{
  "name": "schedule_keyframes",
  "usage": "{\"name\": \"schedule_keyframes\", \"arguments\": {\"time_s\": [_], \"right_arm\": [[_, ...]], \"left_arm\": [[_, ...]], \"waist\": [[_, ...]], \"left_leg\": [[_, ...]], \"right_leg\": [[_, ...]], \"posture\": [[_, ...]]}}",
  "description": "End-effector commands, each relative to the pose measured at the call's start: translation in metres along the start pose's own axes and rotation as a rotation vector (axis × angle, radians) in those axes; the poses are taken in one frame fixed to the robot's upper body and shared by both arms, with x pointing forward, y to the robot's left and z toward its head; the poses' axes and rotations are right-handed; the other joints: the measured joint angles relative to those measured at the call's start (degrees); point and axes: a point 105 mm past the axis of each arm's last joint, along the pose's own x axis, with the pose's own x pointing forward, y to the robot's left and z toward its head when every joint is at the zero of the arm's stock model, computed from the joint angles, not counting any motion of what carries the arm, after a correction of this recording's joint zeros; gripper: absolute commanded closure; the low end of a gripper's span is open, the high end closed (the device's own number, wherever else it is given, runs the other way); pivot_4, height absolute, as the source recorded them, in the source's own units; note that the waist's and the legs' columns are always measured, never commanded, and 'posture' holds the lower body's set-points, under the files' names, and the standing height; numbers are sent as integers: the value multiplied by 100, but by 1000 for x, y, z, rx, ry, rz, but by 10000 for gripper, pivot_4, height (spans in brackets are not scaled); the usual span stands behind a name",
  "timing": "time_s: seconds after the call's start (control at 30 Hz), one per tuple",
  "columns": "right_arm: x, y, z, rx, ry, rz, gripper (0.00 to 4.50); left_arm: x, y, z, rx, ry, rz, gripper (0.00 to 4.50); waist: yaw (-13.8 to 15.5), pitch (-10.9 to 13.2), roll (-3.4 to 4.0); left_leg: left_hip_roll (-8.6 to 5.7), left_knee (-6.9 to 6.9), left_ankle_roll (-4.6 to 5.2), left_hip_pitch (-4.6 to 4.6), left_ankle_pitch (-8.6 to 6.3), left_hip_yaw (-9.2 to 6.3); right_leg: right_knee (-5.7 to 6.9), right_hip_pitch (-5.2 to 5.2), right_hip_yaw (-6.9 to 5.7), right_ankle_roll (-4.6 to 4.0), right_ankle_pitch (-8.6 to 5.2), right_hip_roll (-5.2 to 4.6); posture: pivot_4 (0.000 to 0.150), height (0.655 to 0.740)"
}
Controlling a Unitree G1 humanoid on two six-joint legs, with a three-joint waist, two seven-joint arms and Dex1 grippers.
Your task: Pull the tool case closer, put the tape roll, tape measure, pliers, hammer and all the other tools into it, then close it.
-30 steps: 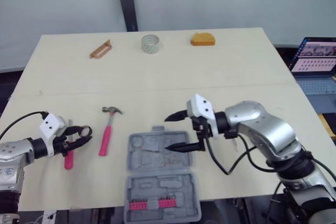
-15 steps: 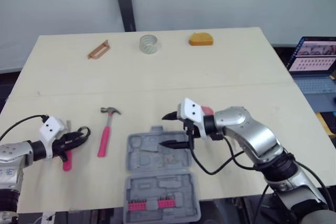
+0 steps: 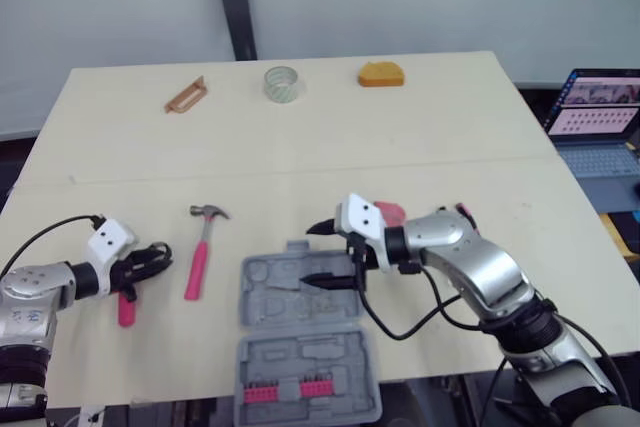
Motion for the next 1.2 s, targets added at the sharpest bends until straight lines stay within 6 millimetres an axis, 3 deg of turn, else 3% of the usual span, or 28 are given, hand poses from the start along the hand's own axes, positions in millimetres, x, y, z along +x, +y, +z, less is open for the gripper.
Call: {"name": "schedule_keyframes", "arguments": {"time_s": [0.03,0.33,0.43,0.77,1.0,1.2], "right_arm": [[-3,3,12,-43,-35,-8,0],[-3,3,12,-39,-37,-4,0],[-3,3,12,-37,-37,-2,0],[-5,1,14,-35,-54,-11,0],[-24,-5,26,-67,-110,-45,0],[-55,0,31,-104,-97,-34,0]], "left_arm": [[-4,4,3,15,0,11,30952],[-3,3,5,18,-11,7,30952],[-3,2,5,13,-11,4,43984],[-3,3,6,-1,-19,5,44635],[-15,-7,38,-42,-114,-43,44635],[-18,-56,79,-103,-209,-231,44635]], "waist": [[1,0,0],[2,0,0],[2,0,0],[2,0,0],[3,0,0],[20,1,-1]], "left_leg": [[0,0,0,0,0,0],[0,1,0,0,0,0],[0,1,0,0,0,0],[0,0,0,0,0,0],[0,1,0,-1,0,-1],[0,1,0,-4,0,-6]], "right_leg": [[0,0,0,0,0,0],[0,0,0,0,0,0],[0,0,0,0,0,-1],[0,0,0,0,0,0],[1,0,0,0,0,-3],[-1,3,1,0,0,-7]], "posture": [[1500,7400],[1500,7400],[1500,7400],[1500,7400],[1500,7400],[1500,7400]]}}
